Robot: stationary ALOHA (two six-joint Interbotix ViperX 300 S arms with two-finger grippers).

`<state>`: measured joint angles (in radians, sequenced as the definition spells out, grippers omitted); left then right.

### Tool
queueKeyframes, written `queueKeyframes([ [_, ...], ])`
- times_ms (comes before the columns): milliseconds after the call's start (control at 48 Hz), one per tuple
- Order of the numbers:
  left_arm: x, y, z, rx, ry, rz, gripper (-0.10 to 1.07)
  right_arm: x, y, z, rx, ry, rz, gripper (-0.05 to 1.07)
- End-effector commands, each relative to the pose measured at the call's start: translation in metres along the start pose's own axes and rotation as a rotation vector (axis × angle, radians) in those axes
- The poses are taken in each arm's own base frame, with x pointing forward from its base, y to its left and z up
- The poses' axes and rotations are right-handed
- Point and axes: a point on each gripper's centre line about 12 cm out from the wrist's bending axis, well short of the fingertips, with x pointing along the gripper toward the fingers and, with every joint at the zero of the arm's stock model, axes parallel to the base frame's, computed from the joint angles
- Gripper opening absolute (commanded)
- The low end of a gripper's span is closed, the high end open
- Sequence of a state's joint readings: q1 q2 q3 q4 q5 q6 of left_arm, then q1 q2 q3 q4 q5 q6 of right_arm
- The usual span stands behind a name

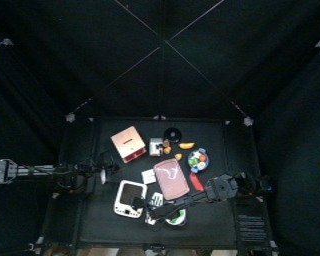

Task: Place eggshell near rice

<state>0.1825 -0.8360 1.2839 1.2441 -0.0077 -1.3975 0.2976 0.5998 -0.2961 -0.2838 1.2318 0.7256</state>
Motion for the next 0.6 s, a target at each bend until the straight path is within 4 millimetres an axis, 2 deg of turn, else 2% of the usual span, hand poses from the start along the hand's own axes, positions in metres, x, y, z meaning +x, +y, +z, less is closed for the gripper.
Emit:
queueKeyframes([
  [0,0.0,-0.002,0.005,0.006,-0.012,-0.008,0.55,-0.056,-0.019,0.021,0.027,-0.099,0.058,0.37],
  [125,0.0,-0.001,0.004,0.015,-0.009,-0.006,0.55,-0.076,-0.037,0.04,0.016,-0.165,0.062,0.37],
  [250,0.0,0.006,-0.005,0.029,0.016,0.04,0.55,-0.084,-0.058,0.062,0.038,-0.231,0.028,0.37],
  [458,-0.003,0.031,-0.006,0.007,0.035,0.227,0.55,-0.063,-0.097,0.098,0.049,-0.304,-0.056,0.37],
  [583,-0.008,0.048,-0.009,-0.016,0.058,0.366,0.55,-0.046,-0.106,0.115,0.047,-0.348,-0.025,0.37],
])
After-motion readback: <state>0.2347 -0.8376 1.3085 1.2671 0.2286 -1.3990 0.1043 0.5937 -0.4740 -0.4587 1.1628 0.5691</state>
